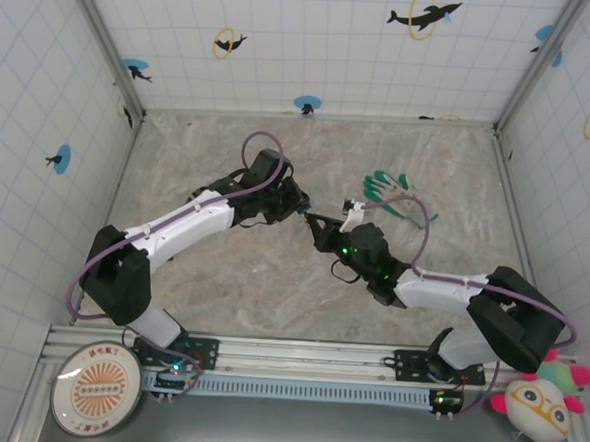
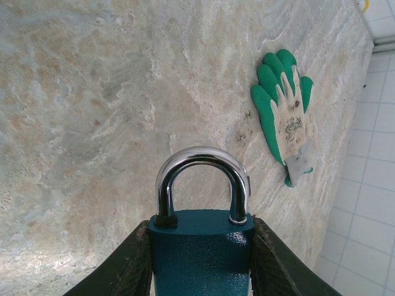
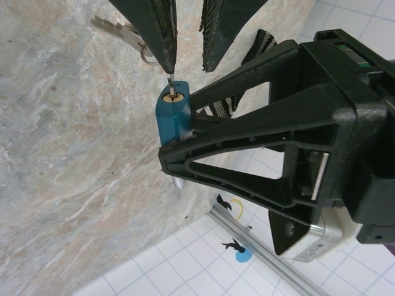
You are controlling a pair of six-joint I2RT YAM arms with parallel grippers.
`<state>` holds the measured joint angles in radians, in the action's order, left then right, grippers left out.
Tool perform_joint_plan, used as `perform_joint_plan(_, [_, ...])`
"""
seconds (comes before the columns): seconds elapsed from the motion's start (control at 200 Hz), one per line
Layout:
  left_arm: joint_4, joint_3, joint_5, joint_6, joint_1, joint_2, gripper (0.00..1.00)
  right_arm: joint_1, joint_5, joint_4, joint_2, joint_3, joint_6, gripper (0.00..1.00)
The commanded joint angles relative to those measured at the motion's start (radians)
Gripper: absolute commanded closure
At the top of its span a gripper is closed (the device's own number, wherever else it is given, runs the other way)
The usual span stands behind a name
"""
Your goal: Unlock with the key
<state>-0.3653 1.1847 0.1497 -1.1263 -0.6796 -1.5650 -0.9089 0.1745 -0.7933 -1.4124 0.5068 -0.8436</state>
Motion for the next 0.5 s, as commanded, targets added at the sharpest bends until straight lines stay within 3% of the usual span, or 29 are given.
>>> perform_joint_plan(0.0, [0.006,-0.012,0.011,0.015,0.004,0.032,0.97,0.002,0.0,-0.035,-0.023,0.024,-0.012,0.82])
perform_joint_plan(0.495, [0.021,-0.006,0.028,0.013,0.003,0.033,0.97,0.013,-0.02,-0.063,-0.066,0.04,-0.026,1.0])
